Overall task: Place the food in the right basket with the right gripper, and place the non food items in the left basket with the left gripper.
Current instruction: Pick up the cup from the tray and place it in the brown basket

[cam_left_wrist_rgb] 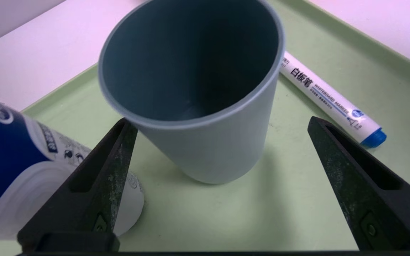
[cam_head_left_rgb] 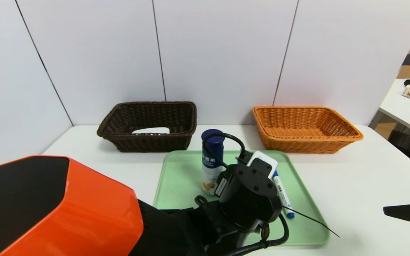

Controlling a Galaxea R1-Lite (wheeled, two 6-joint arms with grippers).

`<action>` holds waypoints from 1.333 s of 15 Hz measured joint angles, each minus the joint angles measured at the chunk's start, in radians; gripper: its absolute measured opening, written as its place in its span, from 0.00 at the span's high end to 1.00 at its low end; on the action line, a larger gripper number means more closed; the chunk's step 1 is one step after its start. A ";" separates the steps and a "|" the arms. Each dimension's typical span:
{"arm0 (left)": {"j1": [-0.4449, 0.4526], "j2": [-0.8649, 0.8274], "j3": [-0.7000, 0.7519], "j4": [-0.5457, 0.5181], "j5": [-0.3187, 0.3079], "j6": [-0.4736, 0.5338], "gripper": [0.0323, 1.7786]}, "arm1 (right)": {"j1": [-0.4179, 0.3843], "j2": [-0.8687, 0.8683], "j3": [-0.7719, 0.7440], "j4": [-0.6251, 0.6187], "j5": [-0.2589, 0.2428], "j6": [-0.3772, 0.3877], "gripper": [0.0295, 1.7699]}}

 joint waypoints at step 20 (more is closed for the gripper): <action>0.032 0.052 -0.098 0.001 -0.007 0.041 0.37 | 0.000 -0.003 0.006 0.000 0.001 0.000 0.04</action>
